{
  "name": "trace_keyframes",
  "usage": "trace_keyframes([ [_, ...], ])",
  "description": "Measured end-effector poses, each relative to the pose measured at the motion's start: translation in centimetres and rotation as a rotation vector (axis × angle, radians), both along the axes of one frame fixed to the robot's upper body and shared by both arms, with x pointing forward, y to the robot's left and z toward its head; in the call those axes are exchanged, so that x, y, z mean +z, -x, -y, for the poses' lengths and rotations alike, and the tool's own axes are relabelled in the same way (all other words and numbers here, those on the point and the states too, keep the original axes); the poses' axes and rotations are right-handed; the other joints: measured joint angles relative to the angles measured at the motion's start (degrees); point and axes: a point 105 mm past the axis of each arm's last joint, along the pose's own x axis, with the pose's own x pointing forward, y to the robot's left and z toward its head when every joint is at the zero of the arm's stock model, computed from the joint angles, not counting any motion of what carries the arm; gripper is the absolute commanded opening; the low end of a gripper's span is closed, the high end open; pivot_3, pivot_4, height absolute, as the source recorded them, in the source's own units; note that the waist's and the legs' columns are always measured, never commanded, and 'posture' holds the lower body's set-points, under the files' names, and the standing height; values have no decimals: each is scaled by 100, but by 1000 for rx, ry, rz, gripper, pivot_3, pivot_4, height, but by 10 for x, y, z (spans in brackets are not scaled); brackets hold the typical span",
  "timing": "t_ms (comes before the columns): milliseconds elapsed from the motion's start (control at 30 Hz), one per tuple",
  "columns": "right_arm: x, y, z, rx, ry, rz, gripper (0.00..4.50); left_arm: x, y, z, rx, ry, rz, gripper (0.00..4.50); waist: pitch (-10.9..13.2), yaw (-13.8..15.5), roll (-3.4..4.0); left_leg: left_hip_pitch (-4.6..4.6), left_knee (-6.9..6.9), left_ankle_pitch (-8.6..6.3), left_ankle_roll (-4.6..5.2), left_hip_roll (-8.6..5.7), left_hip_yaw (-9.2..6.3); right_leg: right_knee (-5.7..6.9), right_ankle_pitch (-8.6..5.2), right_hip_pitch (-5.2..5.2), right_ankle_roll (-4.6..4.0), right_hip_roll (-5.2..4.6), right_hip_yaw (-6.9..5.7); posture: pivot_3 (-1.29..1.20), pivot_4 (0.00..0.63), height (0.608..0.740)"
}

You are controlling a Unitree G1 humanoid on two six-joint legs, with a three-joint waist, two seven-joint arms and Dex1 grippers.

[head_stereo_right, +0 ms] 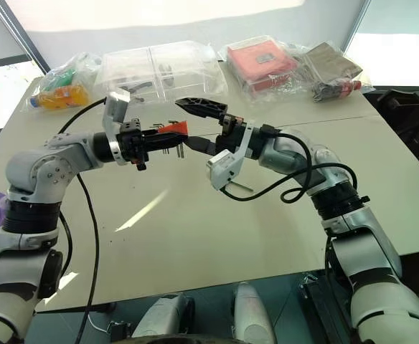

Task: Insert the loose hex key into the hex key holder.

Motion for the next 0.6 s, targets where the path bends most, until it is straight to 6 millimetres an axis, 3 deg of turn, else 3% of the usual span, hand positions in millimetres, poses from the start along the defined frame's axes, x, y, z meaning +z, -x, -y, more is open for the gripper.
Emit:
trace_keyframes([
  [333,0,16,14,34,-58,58,4490,4,11,9,-56,8,23,79,0,4,0,1,1,0,0,0,1,1,0,0,0,0,2,0,150,740],
  [367,-5,16,19,23,-34,66,4490,7,9,6,-34,15,36,79,-1,4,-1,2,2,0,0,0,2,2,0,0,0,1,2,0,150,740],
  [467,-23,7,40,-52,29,36,4490,16,-5,-28,124,34,58,79,0,-2,-1,3,0,0,0,0,5,3,0,-2,0,3,4,0,150,740],
  [600,-23,6,36,-49,9,40,4490,18,-6,-26,127,60,60,79,0,-1,-1,2,0,0,0,1,6,3,0,-1,0,2,5,0,150,740],
])
